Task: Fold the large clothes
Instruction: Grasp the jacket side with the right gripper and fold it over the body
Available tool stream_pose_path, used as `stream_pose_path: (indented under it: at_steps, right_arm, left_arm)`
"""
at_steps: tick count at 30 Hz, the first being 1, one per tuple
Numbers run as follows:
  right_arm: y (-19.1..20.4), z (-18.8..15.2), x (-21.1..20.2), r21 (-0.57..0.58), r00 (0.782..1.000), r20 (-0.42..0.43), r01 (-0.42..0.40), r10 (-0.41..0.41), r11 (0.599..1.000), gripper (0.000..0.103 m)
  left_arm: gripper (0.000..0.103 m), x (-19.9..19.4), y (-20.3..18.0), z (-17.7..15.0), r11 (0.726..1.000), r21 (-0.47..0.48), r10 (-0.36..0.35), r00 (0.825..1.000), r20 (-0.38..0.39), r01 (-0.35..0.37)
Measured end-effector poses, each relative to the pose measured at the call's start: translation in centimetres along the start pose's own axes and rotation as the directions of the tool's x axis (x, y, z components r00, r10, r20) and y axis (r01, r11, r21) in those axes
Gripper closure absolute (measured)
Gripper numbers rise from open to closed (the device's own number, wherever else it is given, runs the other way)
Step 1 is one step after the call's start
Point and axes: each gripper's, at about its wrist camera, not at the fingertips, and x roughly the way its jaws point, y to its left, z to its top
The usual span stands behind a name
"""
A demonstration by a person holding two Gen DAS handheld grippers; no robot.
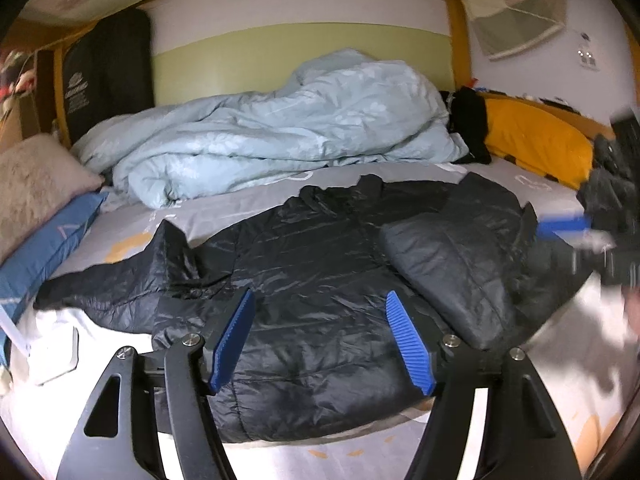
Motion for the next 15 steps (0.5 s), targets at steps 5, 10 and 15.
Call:
stream_pose_path:
  at_steps: [5, 10, 15]
  right_arm:
    - [-5.5, 1.1, -1.7, 0.149, 0.964, 0.029, 0.258, -0.265, 0.955, 0.022]
    - [-9.7, 1.5, -3.3, 0.257, 0.943, 0.017, 0.317, -0.333, 0.913, 0.018]
    - [-11.3, 1.3, -4.0, 0.31, 0.948, 0.003, 0.301, -0.318, 0.902, 0.018]
  left_arm:
    - [0.036, 0.0, -2.7, 0.1, 0.997, 0.053, -0.056, 0.998, -0.017, 0.056]
    - [0.036, 0.9, -6.9, 1.2, 0.984, 0.104, -0.14, 0.989, -0.052, 0.145]
    - [0.037, 1.2, -11.7, 2.0, 0.956, 0.187, -0.219, 0.974, -0.062, 0.227]
